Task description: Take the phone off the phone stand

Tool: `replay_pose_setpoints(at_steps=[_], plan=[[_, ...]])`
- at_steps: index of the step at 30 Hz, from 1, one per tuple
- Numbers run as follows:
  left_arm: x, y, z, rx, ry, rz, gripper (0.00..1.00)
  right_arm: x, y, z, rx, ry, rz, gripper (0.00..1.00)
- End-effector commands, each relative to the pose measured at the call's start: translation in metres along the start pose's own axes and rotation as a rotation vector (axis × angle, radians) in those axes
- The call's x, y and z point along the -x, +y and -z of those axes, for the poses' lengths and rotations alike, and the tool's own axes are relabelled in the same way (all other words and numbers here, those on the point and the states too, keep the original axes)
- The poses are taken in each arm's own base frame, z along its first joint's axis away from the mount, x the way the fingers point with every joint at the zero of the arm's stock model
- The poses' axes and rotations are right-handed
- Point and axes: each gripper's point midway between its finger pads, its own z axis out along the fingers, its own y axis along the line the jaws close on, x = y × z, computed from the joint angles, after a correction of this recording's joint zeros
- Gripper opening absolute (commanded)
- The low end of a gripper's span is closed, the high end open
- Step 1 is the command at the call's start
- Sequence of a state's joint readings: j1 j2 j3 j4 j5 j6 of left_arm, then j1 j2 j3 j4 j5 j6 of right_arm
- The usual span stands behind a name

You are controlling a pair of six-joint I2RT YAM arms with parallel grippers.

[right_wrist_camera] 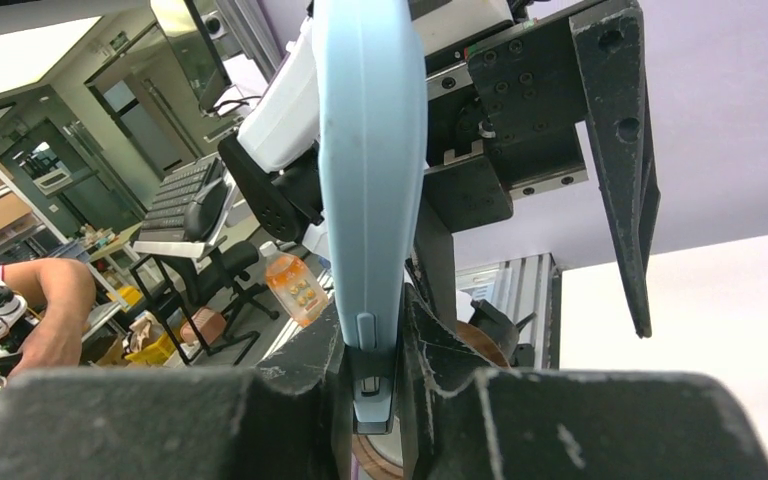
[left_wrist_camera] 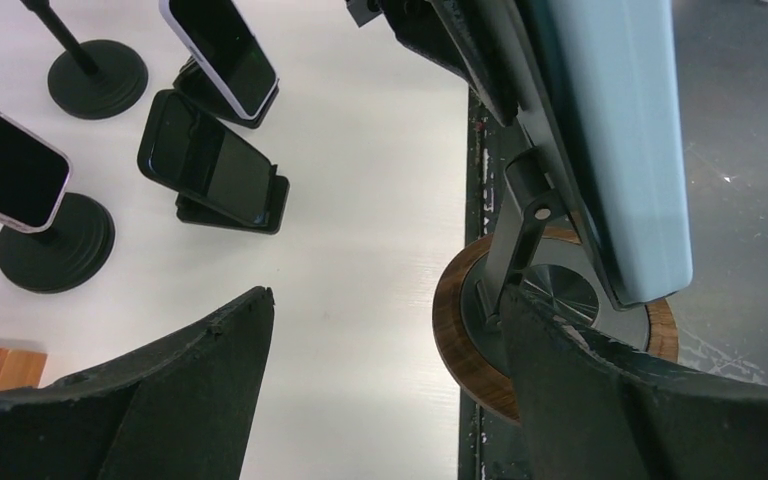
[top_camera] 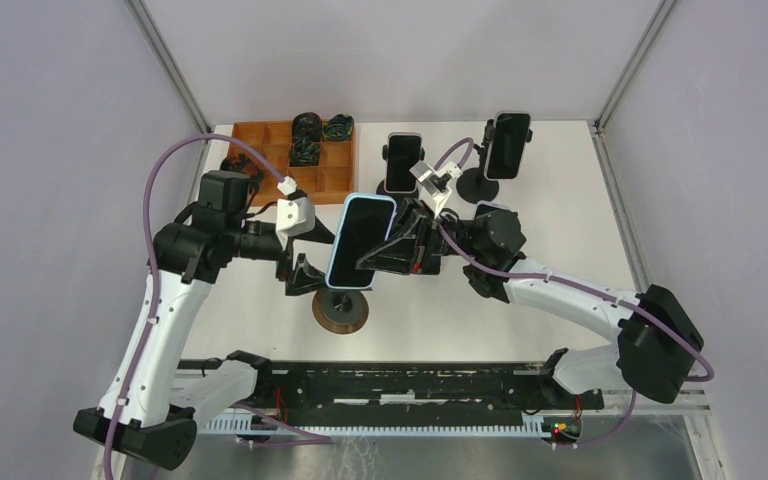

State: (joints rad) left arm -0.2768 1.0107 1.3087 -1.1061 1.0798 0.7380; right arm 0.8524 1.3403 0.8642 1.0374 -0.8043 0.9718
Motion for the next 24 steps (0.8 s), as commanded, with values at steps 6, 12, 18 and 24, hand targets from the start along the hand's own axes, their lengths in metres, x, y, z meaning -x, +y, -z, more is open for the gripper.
replay_pose_setpoints(at_steps=[6,12,18,24], plan=[[0.024,-0.024,0.005,-0.068,-0.085,-0.008,0.88,0.057,0.046,-0.013,0.146,-0.198,0.153,0.00],[0.019,-0.036,0.009,-0.075,-0.073,-0.015,0.90,0.055,0.045,-0.011,0.128,-0.183,0.166,0.00],[0.015,-0.050,0.016,-0.131,-0.019,-0.056,0.94,0.052,0.038,-0.013,0.086,-0.146,0.187,0.00],[0.018,-0.055,0.017,-0.143,-0.035,-0.050,0.95,0.056,0.039,-0.016,0.087,-0.142,0.196,0.00]])
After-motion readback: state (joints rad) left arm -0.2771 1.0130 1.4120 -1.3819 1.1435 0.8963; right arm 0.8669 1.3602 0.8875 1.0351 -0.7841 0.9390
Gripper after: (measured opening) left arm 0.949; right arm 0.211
